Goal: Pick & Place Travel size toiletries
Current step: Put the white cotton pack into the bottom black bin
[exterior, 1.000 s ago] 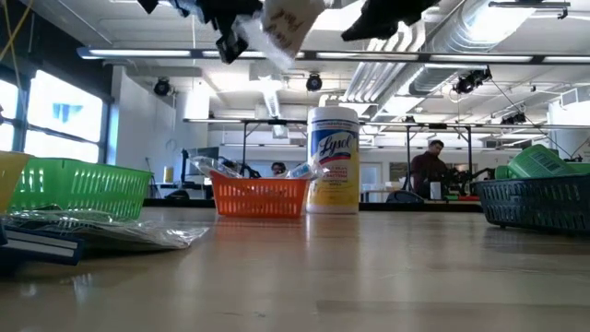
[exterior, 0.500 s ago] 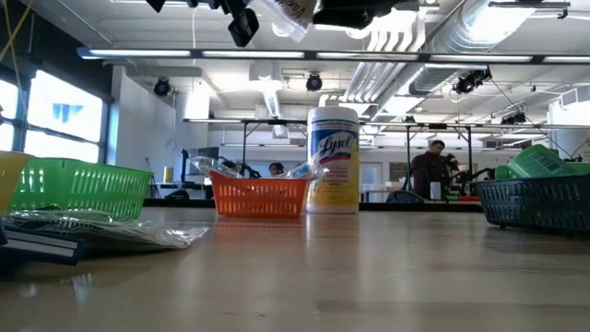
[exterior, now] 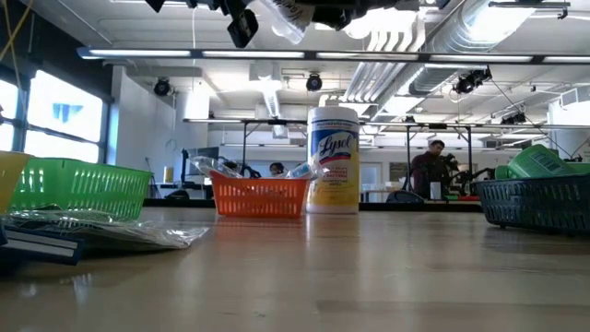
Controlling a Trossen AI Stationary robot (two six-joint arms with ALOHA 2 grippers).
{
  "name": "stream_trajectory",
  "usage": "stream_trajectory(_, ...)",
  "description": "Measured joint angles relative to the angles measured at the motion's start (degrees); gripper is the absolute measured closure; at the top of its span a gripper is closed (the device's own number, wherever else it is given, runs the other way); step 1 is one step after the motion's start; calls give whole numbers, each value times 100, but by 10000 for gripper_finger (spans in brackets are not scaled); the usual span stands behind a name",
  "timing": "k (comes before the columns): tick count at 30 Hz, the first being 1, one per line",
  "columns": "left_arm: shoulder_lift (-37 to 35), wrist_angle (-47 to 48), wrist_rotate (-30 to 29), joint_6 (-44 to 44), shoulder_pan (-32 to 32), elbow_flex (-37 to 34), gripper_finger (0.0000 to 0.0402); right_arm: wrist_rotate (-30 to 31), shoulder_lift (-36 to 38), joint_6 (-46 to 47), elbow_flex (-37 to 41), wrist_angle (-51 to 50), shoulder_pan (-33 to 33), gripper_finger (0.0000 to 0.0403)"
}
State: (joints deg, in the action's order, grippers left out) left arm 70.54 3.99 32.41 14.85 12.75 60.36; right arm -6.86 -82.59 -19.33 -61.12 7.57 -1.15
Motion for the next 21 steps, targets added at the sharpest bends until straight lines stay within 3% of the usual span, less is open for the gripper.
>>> stream_trajectory(7, 2, 2, -151, -57, 0, 0, 401, -109, 16, 9, 0, 131, 4, 145)
stream_trajectory(21, 2, 2, -333, -107, 0, 0, 401, -73, 16, 11, 0, 61, 2, 261)
